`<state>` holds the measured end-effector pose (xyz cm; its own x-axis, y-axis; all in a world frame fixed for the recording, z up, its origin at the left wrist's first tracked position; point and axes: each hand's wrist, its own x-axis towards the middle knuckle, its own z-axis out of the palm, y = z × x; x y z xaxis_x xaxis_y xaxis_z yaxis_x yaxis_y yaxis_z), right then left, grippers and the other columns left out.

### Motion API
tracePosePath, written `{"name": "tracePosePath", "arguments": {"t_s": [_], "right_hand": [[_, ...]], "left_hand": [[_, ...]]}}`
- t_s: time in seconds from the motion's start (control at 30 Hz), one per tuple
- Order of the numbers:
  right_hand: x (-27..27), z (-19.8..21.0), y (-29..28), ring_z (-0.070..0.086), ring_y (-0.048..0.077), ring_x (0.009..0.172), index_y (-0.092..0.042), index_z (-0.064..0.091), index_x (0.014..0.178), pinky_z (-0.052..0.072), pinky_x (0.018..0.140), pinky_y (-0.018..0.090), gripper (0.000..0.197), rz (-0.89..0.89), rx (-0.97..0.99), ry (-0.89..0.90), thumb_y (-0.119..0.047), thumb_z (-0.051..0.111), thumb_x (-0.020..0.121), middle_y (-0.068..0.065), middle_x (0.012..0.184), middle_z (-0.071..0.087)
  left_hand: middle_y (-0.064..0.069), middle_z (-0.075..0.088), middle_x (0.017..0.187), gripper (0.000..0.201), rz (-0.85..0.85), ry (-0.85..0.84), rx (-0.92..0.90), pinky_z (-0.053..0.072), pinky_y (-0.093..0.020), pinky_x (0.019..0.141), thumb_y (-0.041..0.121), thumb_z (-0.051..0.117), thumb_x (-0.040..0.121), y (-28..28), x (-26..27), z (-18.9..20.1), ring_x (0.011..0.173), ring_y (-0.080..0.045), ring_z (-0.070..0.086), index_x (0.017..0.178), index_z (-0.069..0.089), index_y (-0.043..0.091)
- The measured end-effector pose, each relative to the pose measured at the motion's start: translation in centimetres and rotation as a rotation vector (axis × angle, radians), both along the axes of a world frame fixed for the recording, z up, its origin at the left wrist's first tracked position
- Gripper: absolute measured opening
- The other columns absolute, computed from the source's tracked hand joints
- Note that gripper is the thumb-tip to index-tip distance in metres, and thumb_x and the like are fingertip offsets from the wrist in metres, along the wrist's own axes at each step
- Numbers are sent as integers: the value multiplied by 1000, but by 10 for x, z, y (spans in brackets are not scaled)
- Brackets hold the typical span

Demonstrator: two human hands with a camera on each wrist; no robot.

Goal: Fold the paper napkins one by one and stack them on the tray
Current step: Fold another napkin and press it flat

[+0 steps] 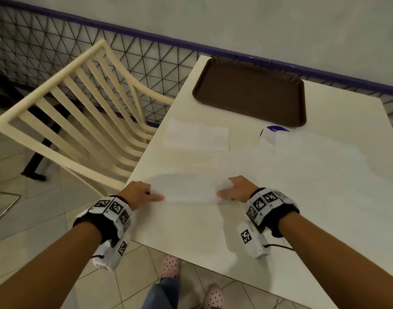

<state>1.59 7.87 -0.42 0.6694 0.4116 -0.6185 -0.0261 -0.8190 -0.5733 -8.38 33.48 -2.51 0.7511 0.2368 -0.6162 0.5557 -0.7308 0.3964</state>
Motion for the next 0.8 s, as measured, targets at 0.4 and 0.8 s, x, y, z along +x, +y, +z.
{"name": "tracePosePath", "arguments": {"t_s": [0.4, 0.8], "right_hand": [[23, -28, 23, 60, 21, 82, -4, 66, 99, 42, 59, 17, 25, -279, 102, 40, -25, 66, 86, 8, 90, 66], [31, -40, 30, 47, 23, 67, -12, 39, 60, 37, 63, 28, 40, -259, -52, -19, -30, 65, 85, 6, 67, 46]], "left_hand": [[0, 64, 73, 30, 133, 43, -234, 44, -12, 64, 35, 57, 90, 15, 19, -1, 60, -8, 60, 69, 59, 13], [-1, 61, 59, 38, 187, 58, -145, 43, -13, 45, 35, 60, 88, 10, 28, -2, 38, -3, 56, 60, 48, 12]]}}
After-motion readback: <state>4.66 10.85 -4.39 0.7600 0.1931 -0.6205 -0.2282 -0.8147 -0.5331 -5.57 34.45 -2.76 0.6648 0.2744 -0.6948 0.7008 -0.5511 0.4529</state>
